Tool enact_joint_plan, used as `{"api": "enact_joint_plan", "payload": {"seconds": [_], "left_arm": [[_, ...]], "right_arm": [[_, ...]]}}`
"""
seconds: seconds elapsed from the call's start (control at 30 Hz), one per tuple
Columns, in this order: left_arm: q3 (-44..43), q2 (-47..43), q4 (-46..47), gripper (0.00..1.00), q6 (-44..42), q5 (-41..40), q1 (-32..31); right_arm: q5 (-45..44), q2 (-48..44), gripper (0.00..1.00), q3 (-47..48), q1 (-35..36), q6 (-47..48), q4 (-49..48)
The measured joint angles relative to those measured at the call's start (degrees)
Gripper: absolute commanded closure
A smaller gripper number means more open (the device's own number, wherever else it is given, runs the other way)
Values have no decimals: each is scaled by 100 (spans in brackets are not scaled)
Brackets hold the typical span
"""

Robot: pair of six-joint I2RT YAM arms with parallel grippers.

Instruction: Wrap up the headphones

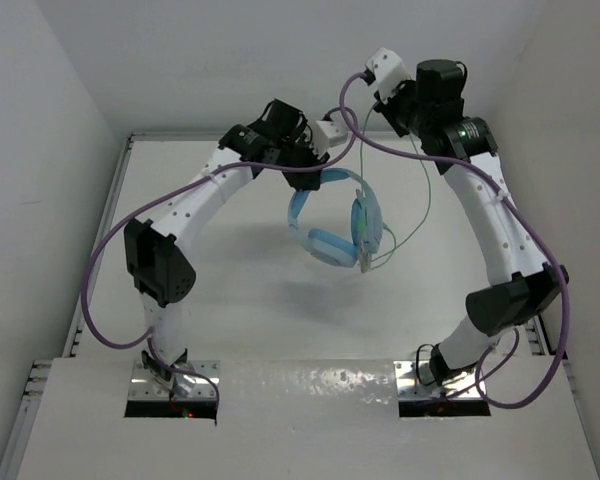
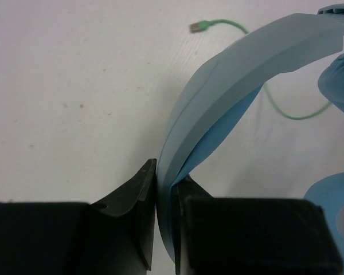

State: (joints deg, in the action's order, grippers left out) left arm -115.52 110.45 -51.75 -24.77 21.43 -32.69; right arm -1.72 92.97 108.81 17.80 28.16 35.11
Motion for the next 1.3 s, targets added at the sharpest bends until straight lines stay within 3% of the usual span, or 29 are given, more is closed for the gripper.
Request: {"api": "enact_joint_plan", "payload": {"seconds": [0.4, 0.6, 0.87, 1.3], "left_arm": [[-341, -20, 4, 100, 516, 581, -444], [-791, -20, -39, 100, 584, 673, -468], [-1073, -20, -164, 100, 579, 789, -466], [-1147, -31, -264, 100, 581, 350, -297]], "right_arm": [[61, 332, 100, -59, -79, -1088, -44], [17, -15, 100, -1130, -85, -1346, -245], [31, -116, 100, -1626, -162, -1967, -533], [-223, -1663, 100, -3670, -1005, -2920, -1945]]}}
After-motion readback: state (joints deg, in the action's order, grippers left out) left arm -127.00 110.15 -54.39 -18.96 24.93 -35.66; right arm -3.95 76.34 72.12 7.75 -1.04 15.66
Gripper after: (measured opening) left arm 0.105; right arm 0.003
